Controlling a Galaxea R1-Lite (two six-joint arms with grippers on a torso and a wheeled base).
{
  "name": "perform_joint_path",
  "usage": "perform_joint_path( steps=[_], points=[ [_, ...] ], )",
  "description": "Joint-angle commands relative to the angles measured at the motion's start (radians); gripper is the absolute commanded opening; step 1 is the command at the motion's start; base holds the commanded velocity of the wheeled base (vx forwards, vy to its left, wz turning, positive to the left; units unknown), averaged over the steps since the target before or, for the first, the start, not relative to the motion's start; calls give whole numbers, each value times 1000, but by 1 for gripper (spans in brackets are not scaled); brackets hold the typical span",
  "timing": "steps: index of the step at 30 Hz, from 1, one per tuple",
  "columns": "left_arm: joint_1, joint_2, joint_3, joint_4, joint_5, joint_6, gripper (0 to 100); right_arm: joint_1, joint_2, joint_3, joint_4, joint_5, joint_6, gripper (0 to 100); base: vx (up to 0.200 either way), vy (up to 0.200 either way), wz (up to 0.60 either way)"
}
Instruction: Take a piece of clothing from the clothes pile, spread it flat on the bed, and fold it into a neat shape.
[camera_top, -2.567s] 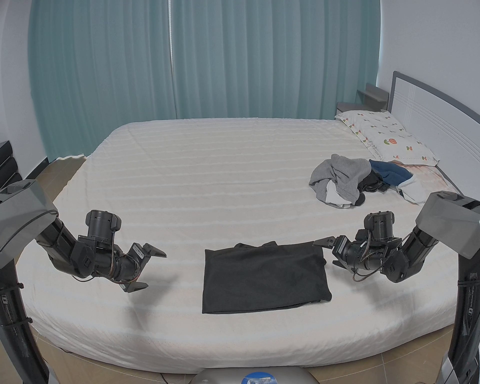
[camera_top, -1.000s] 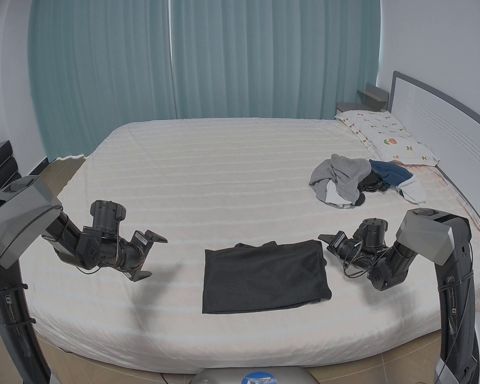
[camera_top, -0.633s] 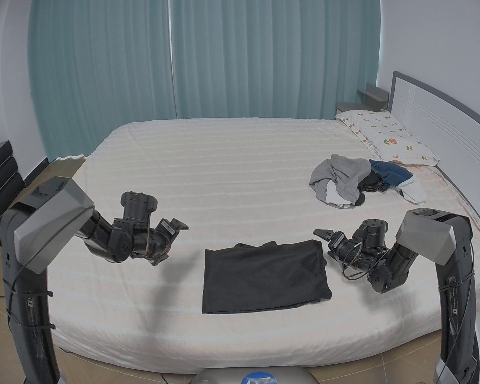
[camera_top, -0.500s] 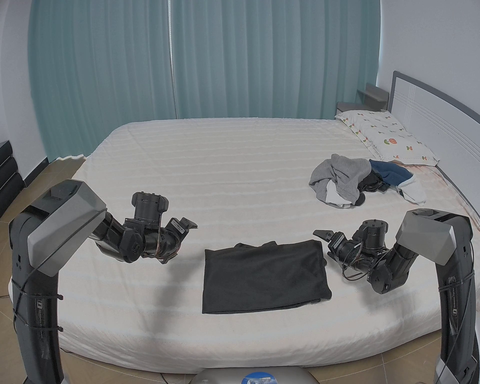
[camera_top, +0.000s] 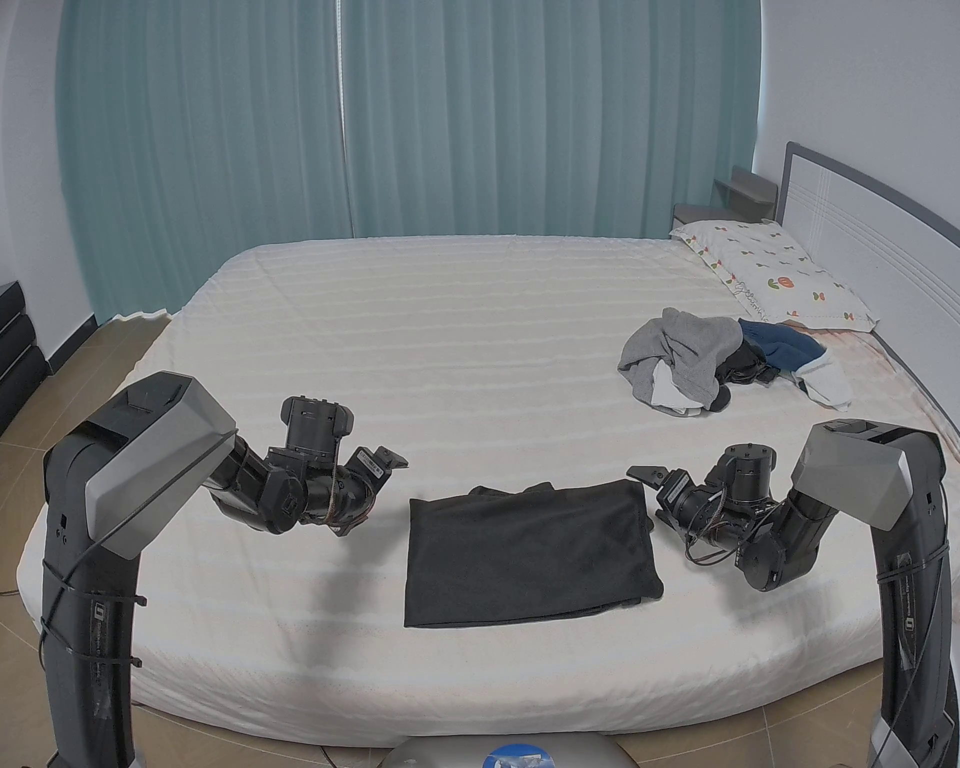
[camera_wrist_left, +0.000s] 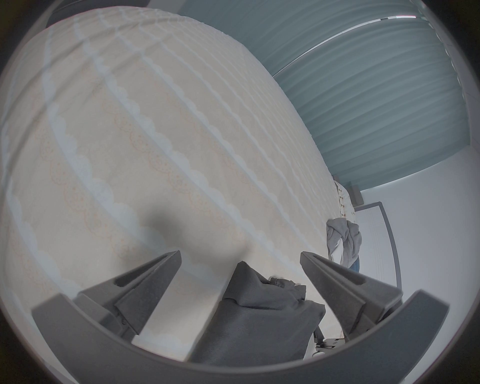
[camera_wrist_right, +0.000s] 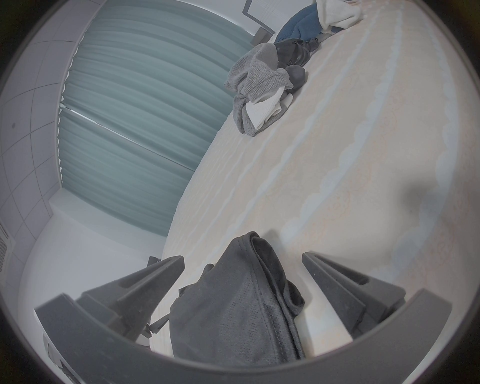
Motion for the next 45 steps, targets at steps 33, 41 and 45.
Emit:
perform_joint_path(
  steps=[33, 41, 45],
  points=[
    [-60, 60, -71, -19, 8, 30, 100, 18, 11, -26, 0, 2, 32, 100, 0, 0, 0],
    [-93, 99, -71, -90, 88, 40, 100, 20, 11, -23, -2, 0, 32, 100, 0, 0, 0],
    [-93, 105, -68, -110, 109, 41, 100, 20, 11, -23, 0, 0, 32, 100, 0, 0, 0]
  ],
)
